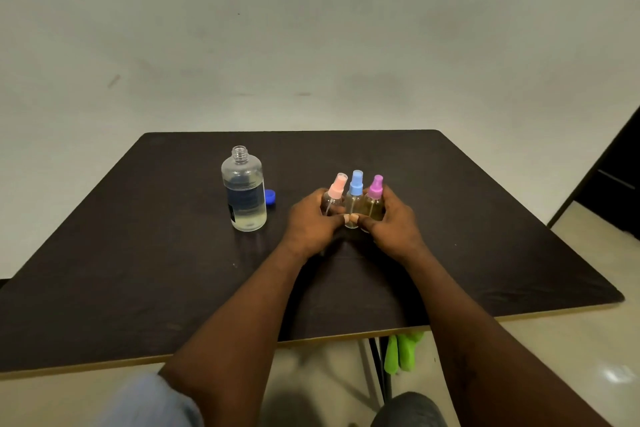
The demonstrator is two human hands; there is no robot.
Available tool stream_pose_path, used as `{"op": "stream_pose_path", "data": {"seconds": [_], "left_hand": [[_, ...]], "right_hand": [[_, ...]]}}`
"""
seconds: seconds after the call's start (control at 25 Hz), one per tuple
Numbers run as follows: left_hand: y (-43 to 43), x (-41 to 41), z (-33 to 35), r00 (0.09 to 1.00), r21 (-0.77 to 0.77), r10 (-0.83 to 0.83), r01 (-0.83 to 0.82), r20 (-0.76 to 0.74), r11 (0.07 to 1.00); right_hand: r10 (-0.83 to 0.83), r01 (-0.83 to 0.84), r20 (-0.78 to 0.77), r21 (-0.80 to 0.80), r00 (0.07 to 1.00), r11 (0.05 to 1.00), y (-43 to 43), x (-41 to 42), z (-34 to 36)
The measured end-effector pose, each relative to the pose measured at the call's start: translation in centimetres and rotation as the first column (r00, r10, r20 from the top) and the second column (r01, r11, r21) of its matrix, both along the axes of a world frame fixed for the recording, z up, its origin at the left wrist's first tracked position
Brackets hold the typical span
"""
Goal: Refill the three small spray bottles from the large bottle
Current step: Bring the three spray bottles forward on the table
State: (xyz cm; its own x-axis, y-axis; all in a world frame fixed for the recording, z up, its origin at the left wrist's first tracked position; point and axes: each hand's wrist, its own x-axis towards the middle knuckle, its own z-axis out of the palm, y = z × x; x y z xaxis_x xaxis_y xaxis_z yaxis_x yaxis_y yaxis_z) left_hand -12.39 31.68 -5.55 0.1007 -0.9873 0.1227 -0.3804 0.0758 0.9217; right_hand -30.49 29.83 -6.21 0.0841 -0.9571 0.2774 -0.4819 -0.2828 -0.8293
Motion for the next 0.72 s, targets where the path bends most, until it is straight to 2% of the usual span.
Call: {"op": "stream_pose_path", "data": {"seconds": [0.24, 0.44, 0.72], "left_hand": [[-0.8, -1.2, -0.2, 0.985, -0.018, 0.049, -0.047, 0.164, 0.999], [-0.7, -0.5, -0.4, 0.995, -0.039, 0.052, -0.049, 0.084, 0.998], [-0.6, -0.5, -0.5, 0.994, -0.062, 0.046, -0.040, 0.098, 0.997]], "right_hand": [[-0.037, 0.037, 0.034, -0.003, 0.999, 0.999, -0.2, 0.2, 0.0], [-0.033, 0.033, -0.004, -0.015, 0.999, 0.999, -0.3, 0.4, 0.0], [-0.038, 0.037, 0.009, 0.013, 0.999, 0.999, 0.1, 0.1, 0.2]]}}
